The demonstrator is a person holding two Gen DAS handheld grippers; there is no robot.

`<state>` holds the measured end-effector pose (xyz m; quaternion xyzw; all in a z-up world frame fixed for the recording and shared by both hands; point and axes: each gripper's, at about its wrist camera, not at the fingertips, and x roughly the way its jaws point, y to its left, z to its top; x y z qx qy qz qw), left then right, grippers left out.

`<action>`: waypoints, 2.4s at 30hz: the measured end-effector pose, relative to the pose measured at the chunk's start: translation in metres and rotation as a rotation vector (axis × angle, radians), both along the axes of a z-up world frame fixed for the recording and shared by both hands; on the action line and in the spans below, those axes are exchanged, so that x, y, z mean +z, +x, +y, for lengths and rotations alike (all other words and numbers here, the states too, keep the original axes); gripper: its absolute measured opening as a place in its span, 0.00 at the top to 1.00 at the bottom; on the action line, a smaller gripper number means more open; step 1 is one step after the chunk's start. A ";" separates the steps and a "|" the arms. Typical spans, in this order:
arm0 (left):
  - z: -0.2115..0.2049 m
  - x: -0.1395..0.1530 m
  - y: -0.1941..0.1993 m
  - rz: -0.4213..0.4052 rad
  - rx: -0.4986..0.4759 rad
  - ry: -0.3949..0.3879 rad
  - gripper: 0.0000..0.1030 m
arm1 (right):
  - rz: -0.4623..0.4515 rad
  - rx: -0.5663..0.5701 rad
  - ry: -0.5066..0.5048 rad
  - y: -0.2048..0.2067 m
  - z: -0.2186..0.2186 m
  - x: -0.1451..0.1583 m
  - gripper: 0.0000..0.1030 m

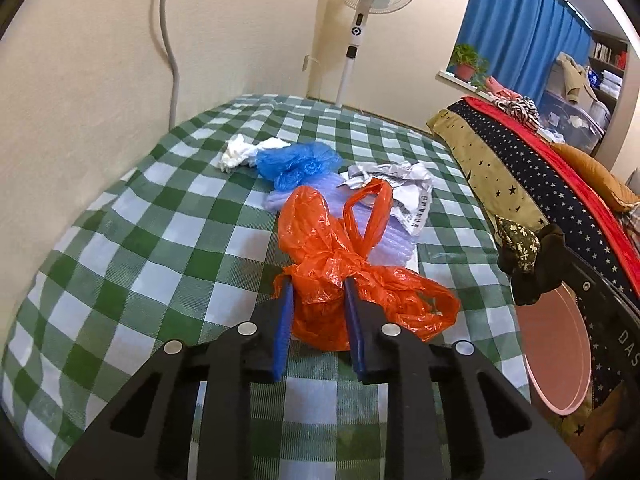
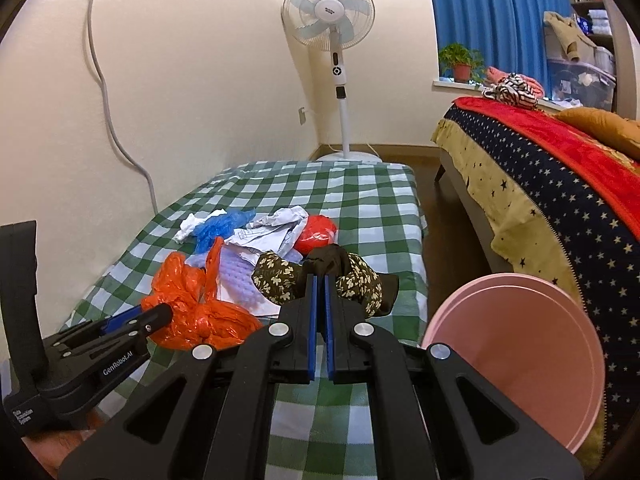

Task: Collect trash
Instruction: 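Grasp the brown patterned cloth with the right tool while the left tool grasps the orange bag, then carry the orange bag and patterned cloth in both tools over the pink bin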

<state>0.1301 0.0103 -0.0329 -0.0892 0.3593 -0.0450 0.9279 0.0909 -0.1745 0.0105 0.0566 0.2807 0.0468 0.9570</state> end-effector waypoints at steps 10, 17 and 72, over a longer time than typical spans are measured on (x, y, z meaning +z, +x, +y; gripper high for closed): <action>-0.003 0.018 -0.023 -0.054 -0.016 0.019 0.77 | -0.022 -0.015 -0.008 -0.025 -0.010 0.013 0.96; -0.008 0.029 -0.041 -0.090 -0.039 0.029 0.77 | -0.033 -0.027 -0.015 -0.040 -0.017 0.024 0.96; -0.164 0.034 -0.048 -0.187 -0.374 -0.001 0.77 | 0.008 -0.353 -0.015 -0.059 -0.176 0.052 0.96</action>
